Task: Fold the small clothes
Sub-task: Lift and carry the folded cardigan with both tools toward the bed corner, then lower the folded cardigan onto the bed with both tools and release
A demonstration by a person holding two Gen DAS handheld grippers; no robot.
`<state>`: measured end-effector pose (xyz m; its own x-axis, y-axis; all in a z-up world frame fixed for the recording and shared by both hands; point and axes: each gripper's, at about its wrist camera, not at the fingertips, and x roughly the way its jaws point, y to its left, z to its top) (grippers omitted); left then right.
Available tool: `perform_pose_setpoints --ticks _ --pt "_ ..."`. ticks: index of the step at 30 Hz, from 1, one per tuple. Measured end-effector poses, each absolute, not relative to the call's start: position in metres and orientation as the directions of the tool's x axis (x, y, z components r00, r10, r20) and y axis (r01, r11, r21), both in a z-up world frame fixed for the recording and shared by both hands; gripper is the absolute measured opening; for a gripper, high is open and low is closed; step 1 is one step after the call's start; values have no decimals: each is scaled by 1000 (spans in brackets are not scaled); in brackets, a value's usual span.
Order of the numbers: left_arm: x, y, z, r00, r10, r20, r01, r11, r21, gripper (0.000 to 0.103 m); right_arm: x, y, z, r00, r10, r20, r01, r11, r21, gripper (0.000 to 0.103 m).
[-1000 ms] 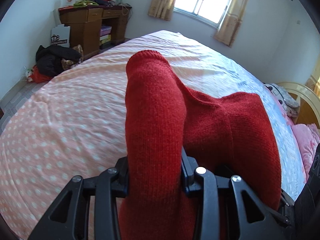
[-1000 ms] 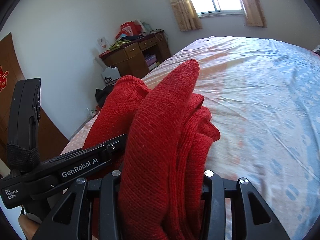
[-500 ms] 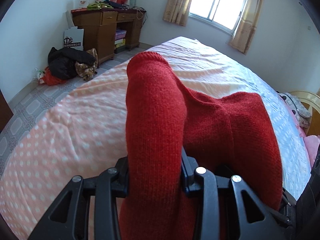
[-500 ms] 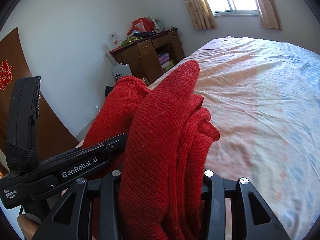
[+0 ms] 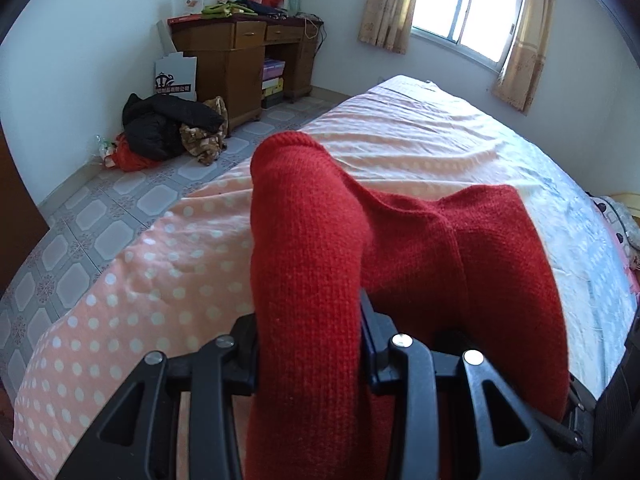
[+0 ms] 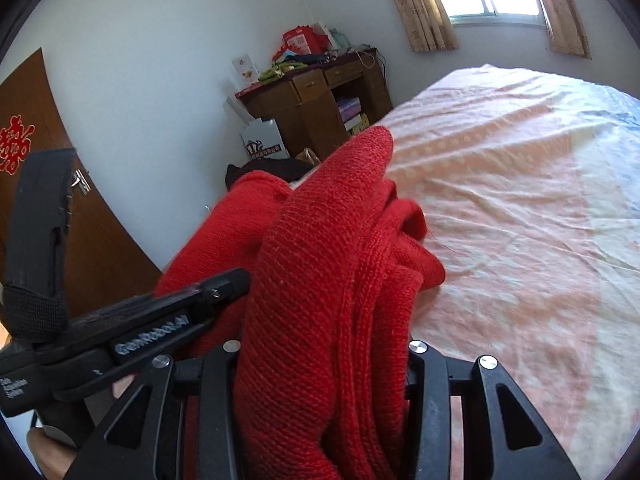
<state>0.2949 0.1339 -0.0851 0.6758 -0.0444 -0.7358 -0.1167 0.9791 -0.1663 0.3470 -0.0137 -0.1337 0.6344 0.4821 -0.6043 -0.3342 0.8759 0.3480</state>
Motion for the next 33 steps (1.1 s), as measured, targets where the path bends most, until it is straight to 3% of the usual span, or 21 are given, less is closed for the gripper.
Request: perform_pose_setpoints --ticks 2,4,8,10,14,18,21,22,25,27,31,33 --pt "299 134 -91 673 -40 -738 -129 977 -171 51 360 -19 -150 601 485 -635 -316 874 368 46" --pt "303 137 -103 669 -35 -742 -153 971 -183 63 376 -36 -164 541 562 -626 -279 822 497 48" --pt "308 160 -109 651 -105 -752 -201 932 -303 83 394 -53 -175 449 669 -593 -262 733 628 49" --pt "306 162 -109 652 -138 -745 -182 926 -331 83 391 -55 -171 433 675 -598 -287 732 618 53" --pt "288 156 -95 664 -97 -741 -159 951 -266 93 365 -83 -159 512 644 -568 -224 739 636 58" --pt "262 161 -82 689 -37 -724 -196 952 -235 95 319 -96 -125 680 491 -544 -225 846 483 57" --pt "237 161 -79 692 6 -722 -227 951 -210 95 288 -87 -100 762 375 -527 -238 920 310 25" --pt "227 160 -78 698 20 -715 -239 949 -207 95 281 -80 -95 762 383 -523 -266 921 286 22" --pt "218 153 -81 702 75 -708 -269 948 -167 95 266 -52 -88 759 398 -515 -346 917 198 22" --pt "222 146 -85 694 98 -713 -270 954 -131 103 259 -40 -94 759 381 -528 -368 920 135 22" --pt "234 143 -95 673 112 -731 -276 955 -108 103 280 -31 -134 680 288 -675 -293 950 111 21" --pt "244 146 -101 659 87 -747 -277 952 -134 103 281 -33 -139 699 280 -658 -297 951 89 21"
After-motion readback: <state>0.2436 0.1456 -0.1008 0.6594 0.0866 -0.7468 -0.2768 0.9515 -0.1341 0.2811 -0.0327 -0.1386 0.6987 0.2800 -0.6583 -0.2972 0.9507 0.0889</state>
